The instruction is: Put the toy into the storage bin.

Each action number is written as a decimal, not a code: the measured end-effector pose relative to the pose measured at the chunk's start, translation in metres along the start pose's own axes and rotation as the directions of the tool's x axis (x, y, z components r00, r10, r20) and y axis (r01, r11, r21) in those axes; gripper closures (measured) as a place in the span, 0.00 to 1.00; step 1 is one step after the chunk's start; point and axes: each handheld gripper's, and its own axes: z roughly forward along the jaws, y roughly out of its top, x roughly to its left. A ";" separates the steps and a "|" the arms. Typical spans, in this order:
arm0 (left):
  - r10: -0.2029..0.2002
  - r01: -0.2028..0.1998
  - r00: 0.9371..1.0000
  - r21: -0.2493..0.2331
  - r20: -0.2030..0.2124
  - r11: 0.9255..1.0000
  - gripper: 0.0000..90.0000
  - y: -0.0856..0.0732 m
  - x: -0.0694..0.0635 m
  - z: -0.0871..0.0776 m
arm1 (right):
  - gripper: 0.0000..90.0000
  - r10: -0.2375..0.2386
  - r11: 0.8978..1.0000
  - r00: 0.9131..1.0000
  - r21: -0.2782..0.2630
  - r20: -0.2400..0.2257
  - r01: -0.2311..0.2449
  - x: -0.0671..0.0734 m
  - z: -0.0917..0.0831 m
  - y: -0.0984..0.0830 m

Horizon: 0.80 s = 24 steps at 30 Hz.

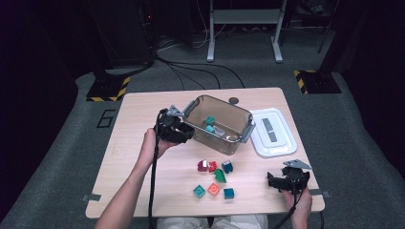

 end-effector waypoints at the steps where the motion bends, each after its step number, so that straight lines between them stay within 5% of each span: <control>1: 0.004 -0.004 1.000 0.005 0.001 1.000 0.45 0.002 0.000 -0.001 | 0.01 0.000 1.000 1.000 0.000 0.000 0.000 0.000 0.000 0.000; 24: 0.024 -0.024 1.000 -0.008 -0.019 1.000 0.45 0.039 0.008 0.007 | 0.01 0.000 1.000 1.000 0.000 0.000 0.000 0.000 0.000 0.000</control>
